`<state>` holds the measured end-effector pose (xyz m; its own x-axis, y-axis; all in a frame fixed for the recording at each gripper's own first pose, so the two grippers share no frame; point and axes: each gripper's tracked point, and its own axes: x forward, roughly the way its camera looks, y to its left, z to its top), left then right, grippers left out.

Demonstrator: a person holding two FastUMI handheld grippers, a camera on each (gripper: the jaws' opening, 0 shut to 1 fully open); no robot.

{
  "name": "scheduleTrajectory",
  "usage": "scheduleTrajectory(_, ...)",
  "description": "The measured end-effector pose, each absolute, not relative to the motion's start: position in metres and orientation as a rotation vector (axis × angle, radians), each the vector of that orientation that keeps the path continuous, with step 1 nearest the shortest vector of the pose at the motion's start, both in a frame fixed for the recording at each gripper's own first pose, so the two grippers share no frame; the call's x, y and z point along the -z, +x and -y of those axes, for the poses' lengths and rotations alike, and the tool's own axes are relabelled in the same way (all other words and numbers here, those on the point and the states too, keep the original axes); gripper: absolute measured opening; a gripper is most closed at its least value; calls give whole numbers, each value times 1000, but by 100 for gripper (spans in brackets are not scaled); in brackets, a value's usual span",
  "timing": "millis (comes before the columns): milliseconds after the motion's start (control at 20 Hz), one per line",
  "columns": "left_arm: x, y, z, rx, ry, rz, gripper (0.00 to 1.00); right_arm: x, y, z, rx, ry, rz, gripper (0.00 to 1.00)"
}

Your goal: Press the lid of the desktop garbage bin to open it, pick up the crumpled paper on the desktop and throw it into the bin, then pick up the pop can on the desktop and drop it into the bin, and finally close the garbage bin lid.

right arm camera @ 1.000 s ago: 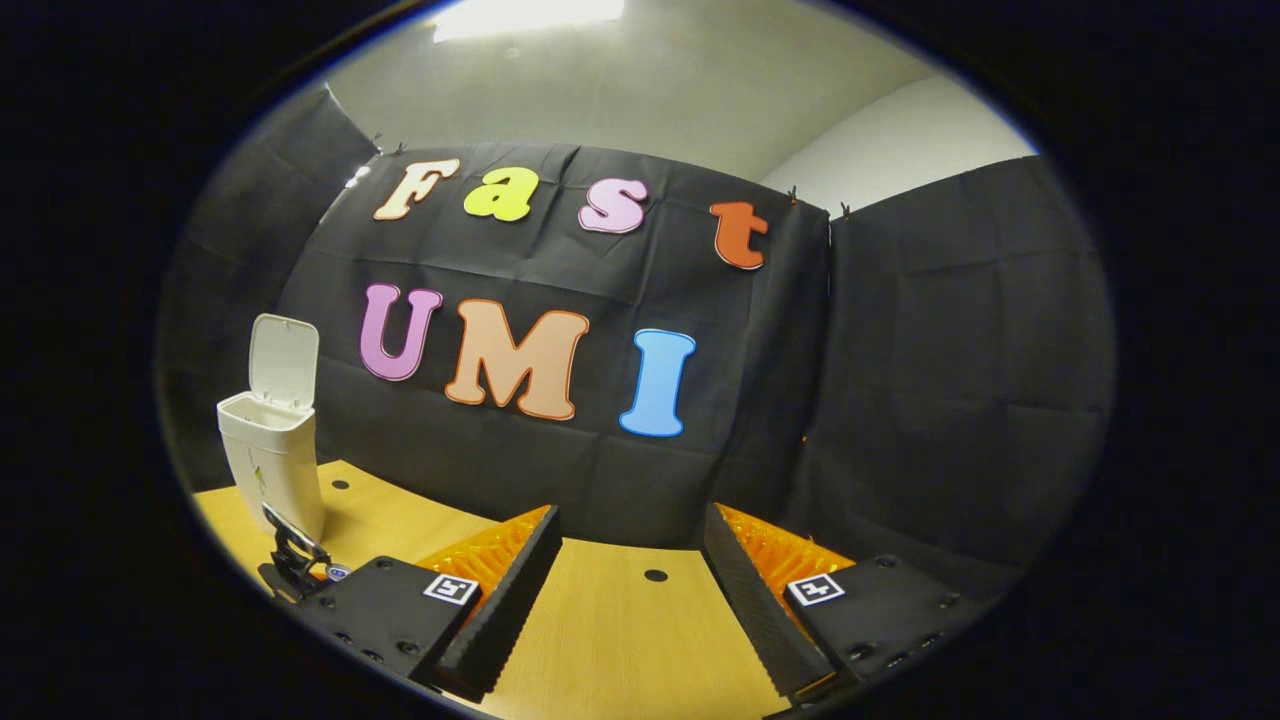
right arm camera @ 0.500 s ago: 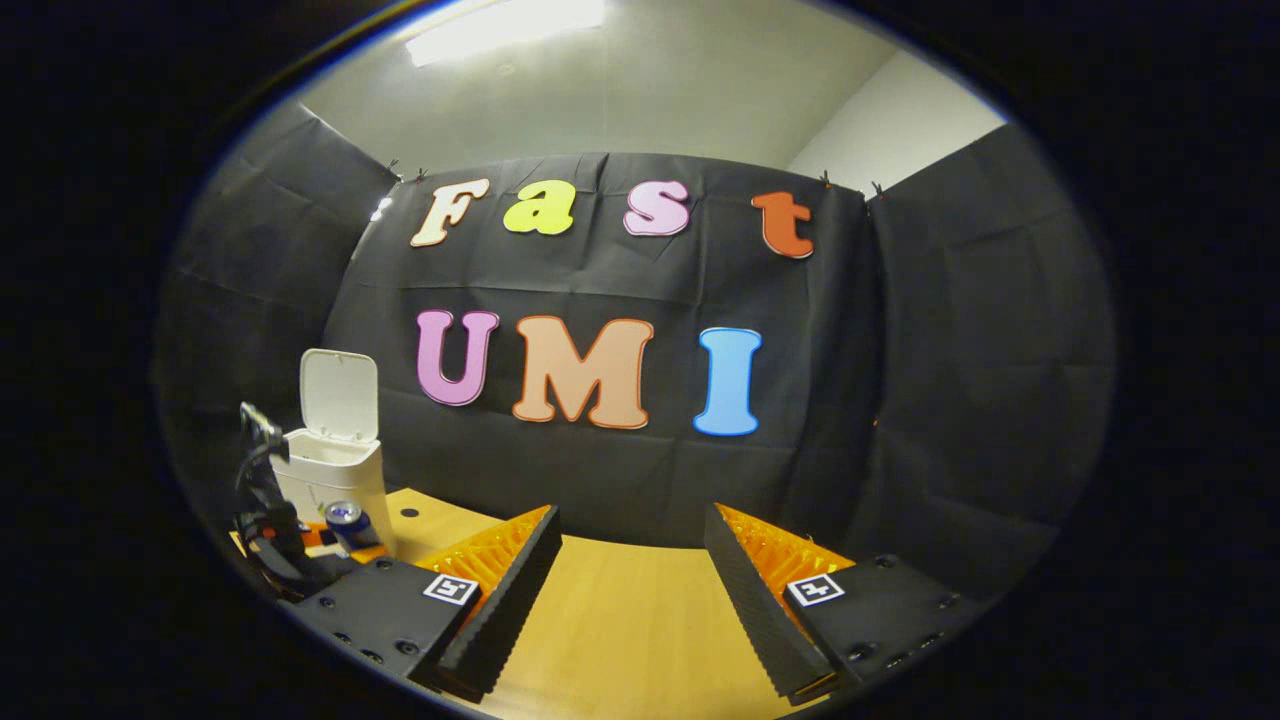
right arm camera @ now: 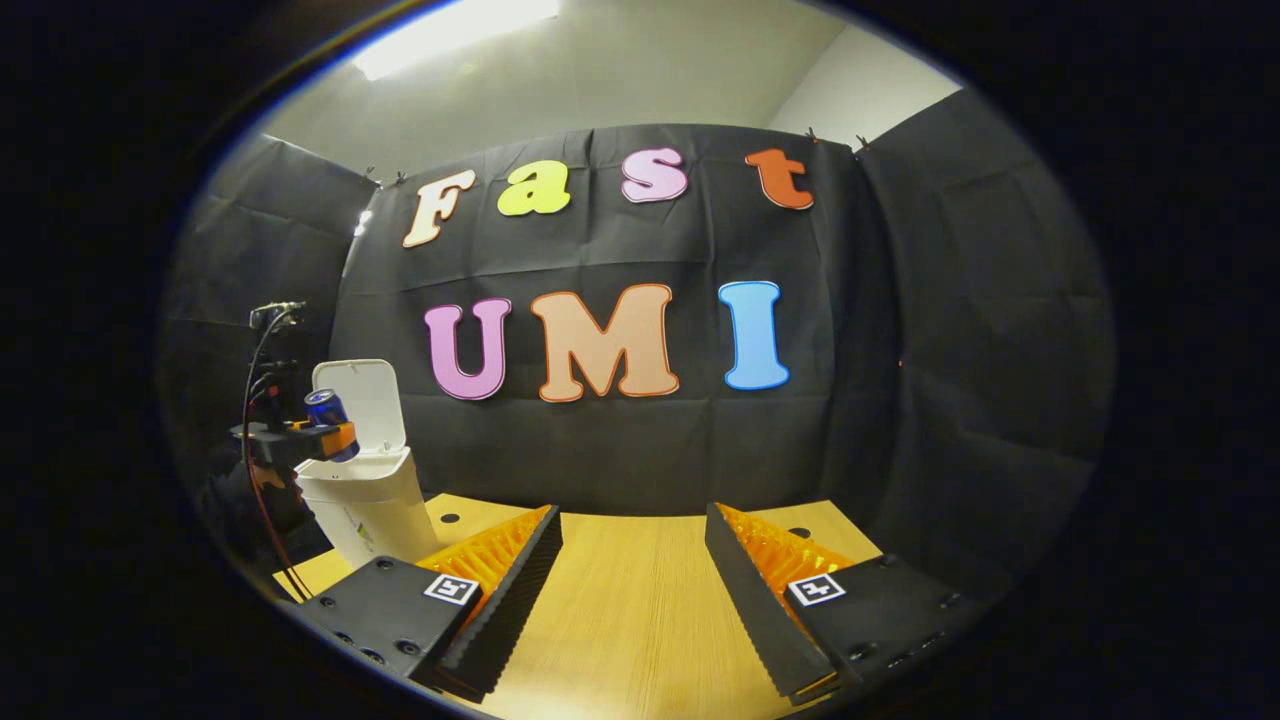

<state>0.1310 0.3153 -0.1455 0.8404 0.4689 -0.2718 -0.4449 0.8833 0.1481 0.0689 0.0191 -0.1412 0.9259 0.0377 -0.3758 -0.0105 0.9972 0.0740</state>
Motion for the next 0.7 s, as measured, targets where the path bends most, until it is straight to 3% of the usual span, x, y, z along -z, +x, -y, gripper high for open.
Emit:
scheduleTrajectory(250,207,115,-326,-503,30,-444,75,143,69,-21,-7,43,-407,96)
scheduleTrajectory(300,190,116,-325,-492,48,-367,80,144,69,-22,-10,39,-407,96)
scheduleTrajectory(400,188,127,-324,-484,76,-380,78,143,71,-27,-23,35,-406,96)
scheduleTrajectory(450,181,127,-323,-485,101,-373,91,142,72,-29,-30,35,-401,96)
scheduleTrajectory(500,169,129,-319,-478,126,-344,97,140,74,-29,-36,34,-396,96)
scheduleTrajectory(700,72,164,-314,-450,176,-168,93,140,77,-30,-52,41,-386,96)
